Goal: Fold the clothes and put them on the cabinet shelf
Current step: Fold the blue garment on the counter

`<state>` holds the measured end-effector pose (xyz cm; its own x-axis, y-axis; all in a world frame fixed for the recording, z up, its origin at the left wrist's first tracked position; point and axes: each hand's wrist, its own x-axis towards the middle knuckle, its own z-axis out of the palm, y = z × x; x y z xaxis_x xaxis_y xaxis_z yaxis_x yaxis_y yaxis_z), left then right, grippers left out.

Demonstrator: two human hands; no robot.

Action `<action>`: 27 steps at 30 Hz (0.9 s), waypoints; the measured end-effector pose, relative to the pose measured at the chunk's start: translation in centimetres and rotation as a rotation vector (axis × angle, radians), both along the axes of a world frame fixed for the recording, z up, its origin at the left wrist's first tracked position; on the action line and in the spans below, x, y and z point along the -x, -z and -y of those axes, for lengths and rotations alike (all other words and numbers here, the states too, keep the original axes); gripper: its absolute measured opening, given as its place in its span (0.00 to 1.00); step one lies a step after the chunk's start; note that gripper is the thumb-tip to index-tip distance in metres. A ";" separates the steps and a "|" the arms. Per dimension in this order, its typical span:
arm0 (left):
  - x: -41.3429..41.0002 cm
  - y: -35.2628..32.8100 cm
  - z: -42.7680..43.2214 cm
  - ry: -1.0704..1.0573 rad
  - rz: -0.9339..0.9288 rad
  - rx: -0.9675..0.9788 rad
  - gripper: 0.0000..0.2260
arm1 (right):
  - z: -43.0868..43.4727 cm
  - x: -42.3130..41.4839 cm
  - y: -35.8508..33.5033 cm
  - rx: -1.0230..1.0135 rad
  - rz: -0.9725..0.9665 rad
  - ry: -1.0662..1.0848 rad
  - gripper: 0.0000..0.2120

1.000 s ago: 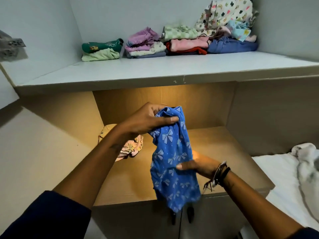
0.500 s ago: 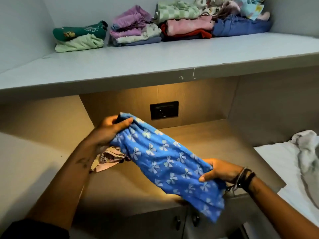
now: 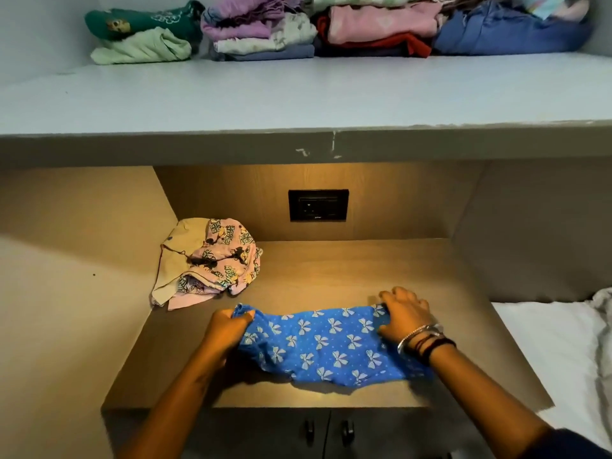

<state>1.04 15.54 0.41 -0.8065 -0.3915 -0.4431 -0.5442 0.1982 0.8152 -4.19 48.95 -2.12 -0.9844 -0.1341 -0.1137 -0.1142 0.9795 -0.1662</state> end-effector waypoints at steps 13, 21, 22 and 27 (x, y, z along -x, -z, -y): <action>-0.7 -5.6 -13.1 0.358 -0.045 -0.064 0.21 | 0.0 -4.2 2.9 0.275 0.051 0.077 0.22; -0.8 0.0 -10.4 0.247 -0.009 0.290 0.16 | -1.2 -6.7 1.0 0.508 -0.238 0.257 0.12; -0.6 0.7 -10.2 0.296 0.061 0.376 0.20 | -0.1 -7.4 0.6 0.473 -0.208 0.213 0.10; 0.3 3.4 -11.1 0.378 0.207 0.372 0.20 | 7.7 -11.1 -0.3 0.174 -0.084 0.011 0.28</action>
<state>0.71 26.61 -2.98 -0.8320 -0.2523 -0.4940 -0.5204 0.6636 0.5374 6.91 41.28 -1.78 -0.9910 -0.1336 -0.0075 -0.1241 0.9381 -0.3235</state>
